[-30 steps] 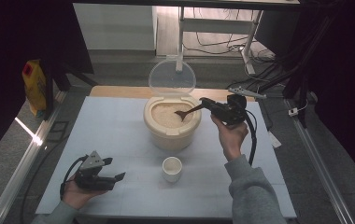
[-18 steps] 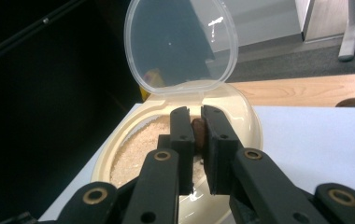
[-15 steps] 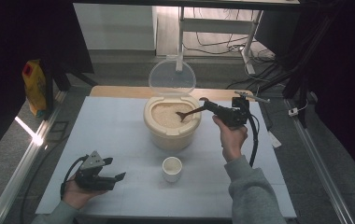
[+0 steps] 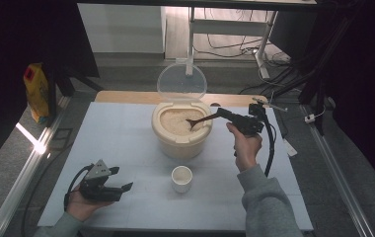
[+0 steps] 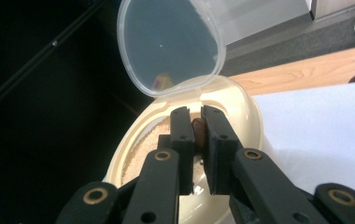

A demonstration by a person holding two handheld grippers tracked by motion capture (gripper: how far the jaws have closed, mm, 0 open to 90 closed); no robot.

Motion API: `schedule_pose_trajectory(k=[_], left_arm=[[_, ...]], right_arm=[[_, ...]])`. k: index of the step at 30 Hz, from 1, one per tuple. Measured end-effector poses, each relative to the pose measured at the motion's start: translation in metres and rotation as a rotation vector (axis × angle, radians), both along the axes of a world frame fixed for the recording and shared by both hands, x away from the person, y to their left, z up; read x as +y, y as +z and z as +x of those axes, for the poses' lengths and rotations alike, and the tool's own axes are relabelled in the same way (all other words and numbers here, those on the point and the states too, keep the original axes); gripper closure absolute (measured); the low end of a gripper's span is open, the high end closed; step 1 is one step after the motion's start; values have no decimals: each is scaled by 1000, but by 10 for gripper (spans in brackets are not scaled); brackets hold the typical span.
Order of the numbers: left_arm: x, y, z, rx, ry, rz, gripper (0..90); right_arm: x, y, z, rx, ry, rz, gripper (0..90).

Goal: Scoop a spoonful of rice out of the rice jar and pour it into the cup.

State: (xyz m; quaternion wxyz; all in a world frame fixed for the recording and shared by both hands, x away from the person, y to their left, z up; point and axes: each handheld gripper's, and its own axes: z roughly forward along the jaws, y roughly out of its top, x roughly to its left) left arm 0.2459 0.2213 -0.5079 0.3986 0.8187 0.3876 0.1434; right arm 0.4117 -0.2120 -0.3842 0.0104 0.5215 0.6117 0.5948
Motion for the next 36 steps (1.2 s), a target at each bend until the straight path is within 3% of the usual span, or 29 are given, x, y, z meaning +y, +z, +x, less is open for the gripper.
schedule_pose_trajectory(k=[7,24,36], left_arm=[[0,0,0,0,-1,2,223],[-1,0,0,-3,-1,10,223],[-1,0,0,-4,-2,13,223]], right_arm=[[-11,-7,4,69,-9,101,831],[-19,-7,4,79,-26,151,831],[-26,-7,4,93,-31,213,831]])
